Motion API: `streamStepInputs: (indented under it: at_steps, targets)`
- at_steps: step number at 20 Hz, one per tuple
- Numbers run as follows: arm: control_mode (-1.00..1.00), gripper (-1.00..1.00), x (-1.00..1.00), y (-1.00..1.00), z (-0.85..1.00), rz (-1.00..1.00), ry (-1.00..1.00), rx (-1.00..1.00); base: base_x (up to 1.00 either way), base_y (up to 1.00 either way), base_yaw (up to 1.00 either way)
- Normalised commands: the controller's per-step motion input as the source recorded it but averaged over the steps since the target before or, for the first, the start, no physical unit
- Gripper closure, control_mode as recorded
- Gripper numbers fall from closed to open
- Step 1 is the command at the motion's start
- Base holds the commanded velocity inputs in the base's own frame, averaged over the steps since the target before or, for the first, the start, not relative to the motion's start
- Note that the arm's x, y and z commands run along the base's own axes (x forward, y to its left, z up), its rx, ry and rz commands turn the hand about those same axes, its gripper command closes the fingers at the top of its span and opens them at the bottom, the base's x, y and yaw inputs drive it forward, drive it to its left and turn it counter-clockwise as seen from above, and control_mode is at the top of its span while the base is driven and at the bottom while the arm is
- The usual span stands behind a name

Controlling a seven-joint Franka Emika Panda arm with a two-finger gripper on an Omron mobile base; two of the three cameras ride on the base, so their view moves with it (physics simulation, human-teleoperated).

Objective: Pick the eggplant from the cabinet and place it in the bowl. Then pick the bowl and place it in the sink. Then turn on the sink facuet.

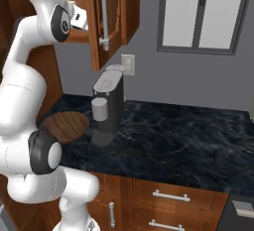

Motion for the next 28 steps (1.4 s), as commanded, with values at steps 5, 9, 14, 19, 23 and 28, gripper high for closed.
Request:
streamStepInputs:
  at_steps: [5, 9, 14, 19, 23, 28]
  targets:
    - [-1.00, -1.00, 0.67, 0.00, 0.00, 0.00, 0.00, 0.00, 0.00, 0.00, 0.00]
    - [-1.00, -1.00, 0.60, 0.00, 0.00, 0.00, 0.00, 0.00, 0.00, 0.00, 0.00]
    - [-1.00, -1.00, 0.56, -0.07, -0.01, 0.00, 0.00, 0.00, 0.00, 0.00, 0.00]
    - [-1.00, -1.00, 0.47, -0.15, -0.02, 0.00, 0.00, 0.00, 0.00, 0.00, 0.00]
    - [-1.00, -1.00, 0.51, -0.12, -0.12, 0.00, 0.00, 0.00, 0.00, 0.00, 0.00]
    - [-1.00, -1.00, 0.53, 0.00, -0.13, 0.00, 0.00, 0.00, 0.00, 0.00, 0.00]
